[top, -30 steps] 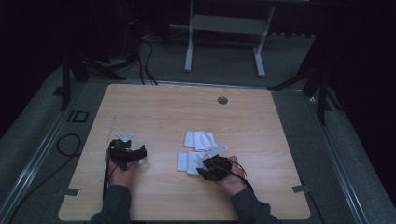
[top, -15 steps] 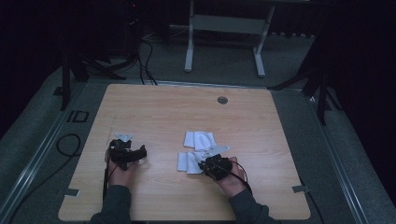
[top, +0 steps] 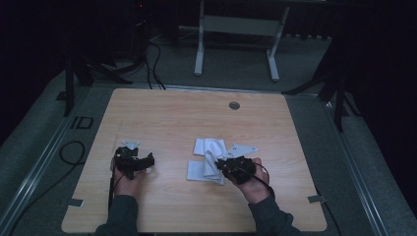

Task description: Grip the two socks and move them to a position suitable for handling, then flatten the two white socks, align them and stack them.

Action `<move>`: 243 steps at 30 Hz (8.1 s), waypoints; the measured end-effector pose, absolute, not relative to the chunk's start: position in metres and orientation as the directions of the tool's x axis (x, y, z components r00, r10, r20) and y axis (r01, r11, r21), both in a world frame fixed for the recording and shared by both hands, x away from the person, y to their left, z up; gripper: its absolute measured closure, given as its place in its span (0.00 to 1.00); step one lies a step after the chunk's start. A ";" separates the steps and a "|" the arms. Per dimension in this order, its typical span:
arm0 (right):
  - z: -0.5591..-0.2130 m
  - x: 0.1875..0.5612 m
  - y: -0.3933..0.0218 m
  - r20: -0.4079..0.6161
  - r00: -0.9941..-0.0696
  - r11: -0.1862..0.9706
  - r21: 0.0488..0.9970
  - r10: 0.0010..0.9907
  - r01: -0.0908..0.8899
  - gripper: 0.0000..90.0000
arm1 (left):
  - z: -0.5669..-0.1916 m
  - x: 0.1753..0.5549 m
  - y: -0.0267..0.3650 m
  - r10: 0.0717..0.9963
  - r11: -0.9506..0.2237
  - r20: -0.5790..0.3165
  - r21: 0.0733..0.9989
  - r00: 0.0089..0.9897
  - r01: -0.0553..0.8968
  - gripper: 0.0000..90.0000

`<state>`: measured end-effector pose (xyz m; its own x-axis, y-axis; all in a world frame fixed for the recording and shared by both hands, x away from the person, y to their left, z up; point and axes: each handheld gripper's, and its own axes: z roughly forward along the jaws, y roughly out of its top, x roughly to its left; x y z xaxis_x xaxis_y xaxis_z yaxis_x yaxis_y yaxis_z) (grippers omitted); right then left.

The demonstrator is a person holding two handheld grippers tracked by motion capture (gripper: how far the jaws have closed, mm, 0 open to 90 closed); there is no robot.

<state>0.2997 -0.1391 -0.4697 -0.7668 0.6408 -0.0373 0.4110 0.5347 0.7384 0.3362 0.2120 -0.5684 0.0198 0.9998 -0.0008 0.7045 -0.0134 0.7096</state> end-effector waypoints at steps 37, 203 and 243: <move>-0.488 0.325 -0.245 -0.066 -0.612 0.503 0.642 0.788 0.579 0.82 | -0.568 0.336 0.212 1.000 -0.013 -0.001 0.710 0.019 0.705 0.15; -0.471 0.382 -0.267 -0.140 -0.491 0.465 0.612 0.860 0.640 0.84 | -0.568 0.336 0.211 0.999 -0.025 0.000 0.708 0.036 0.706 0.15; -0.538 0.373 -0.293 -0.080 -0.489 0.458 0.506 0.868 0.730 0.99 | -0.568 0.336 0.211 0.999 -0.025 0.000 0.709 0.035 0.705 0.15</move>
<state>0.3727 -0.2933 -0.5381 -0.4894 0.8683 -0.0804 0.7303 0.4585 0.5064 0.3359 0.2112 -0.5683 0.0353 0.9994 -0.0002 0.7050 -0.0248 0.7088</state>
